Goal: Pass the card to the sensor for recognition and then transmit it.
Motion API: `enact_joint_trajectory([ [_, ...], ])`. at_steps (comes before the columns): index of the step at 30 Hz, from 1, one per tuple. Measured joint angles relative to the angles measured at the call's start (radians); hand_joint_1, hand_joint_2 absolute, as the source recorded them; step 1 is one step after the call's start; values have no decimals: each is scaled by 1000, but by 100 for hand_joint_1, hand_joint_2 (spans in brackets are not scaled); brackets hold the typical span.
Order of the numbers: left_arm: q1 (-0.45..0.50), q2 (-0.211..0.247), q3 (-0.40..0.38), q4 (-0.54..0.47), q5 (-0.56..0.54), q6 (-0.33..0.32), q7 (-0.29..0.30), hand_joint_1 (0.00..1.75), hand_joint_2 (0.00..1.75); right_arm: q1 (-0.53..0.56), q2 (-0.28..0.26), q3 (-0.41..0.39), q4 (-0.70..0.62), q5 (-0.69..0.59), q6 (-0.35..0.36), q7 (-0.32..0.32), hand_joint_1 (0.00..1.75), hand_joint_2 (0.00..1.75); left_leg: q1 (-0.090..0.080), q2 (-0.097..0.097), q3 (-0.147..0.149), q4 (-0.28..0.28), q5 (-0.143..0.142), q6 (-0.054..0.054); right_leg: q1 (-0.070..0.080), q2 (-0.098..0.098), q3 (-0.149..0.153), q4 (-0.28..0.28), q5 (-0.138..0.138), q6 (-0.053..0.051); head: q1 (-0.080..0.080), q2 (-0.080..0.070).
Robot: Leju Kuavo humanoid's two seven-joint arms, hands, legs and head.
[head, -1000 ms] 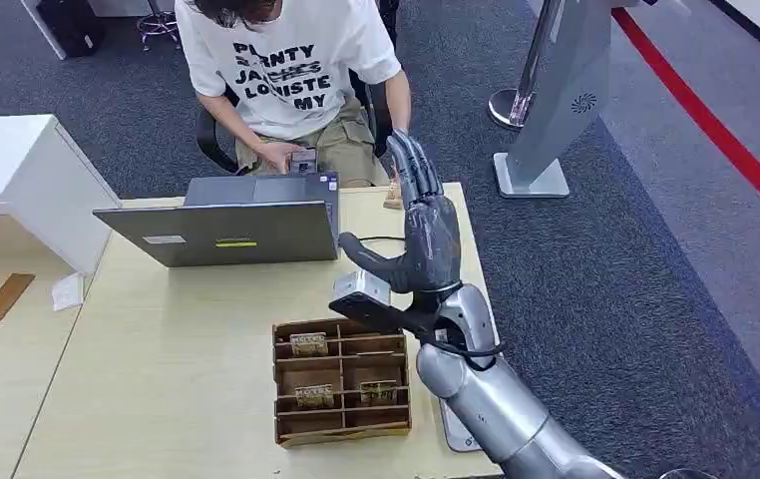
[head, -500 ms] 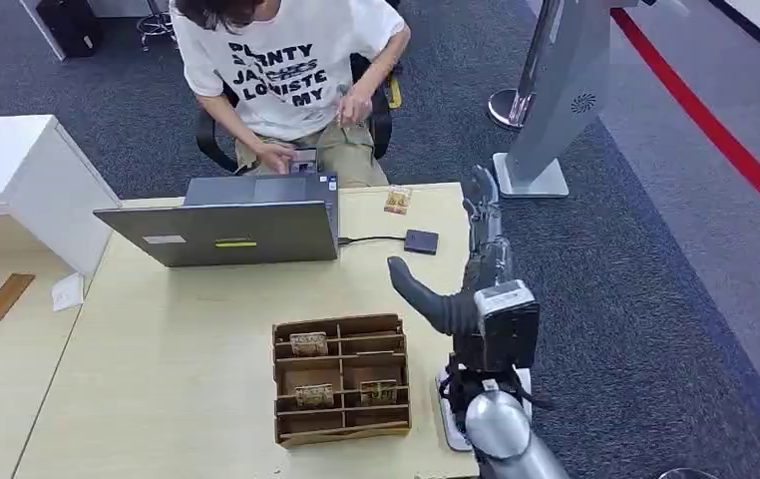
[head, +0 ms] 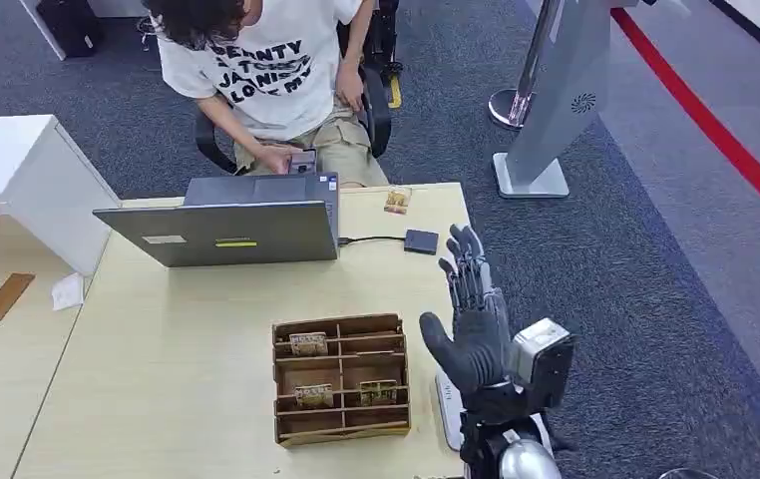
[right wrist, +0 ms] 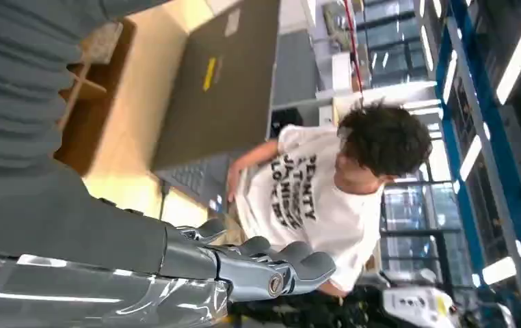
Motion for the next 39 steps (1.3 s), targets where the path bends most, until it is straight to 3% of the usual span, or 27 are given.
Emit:
enact_joint_trajectory([
  [7,1,5,0,0,18,3,-2,0,0,87,-32,-4,-5,-179,182,39,0,0,0,0,0,0,0,0,0,0,0,0,0,0,0,0],
  [13,2,7,0,0,27,6,-3,0,0,119,-78,-5,4,-208,234,72,0,0,0,0,0,0,0,0,0,0,0,0,0,0,0,0],
  [15,2,9,0,0,27,5,-3,0,0,120,-97,-1,7,-224,273,70,0,0,0,0,0,0,0,0,0,0,0,0,0,0,0,0],
  [20,2,13,0,0,27,3,-3,0,0,120,-122,5,10,-234,292,61,0,0,0,0,0,0,0,0,0,0,0,0,0,0,0,0],
  [23,1,13,0,0,27,3,-8,0,0,120,-124,6,8,-255,327,36,0,0,0,0,0,0,0,0,0,0,0,0,0,0,0,0],
  [31,1,13,0,0,27,3,-9,0,0,120,-124,9,6,-265,340,33,0,0,0,0,0,0,0,0,0,0,0,0,0,0,0,0],
  [39,1,14,0,0,33,3,-14,0,0,121,-129,11,-13,-318,447,-4,0,0,0,0,0,0,0,0,0,0,0,0,0,0,0,0],
])
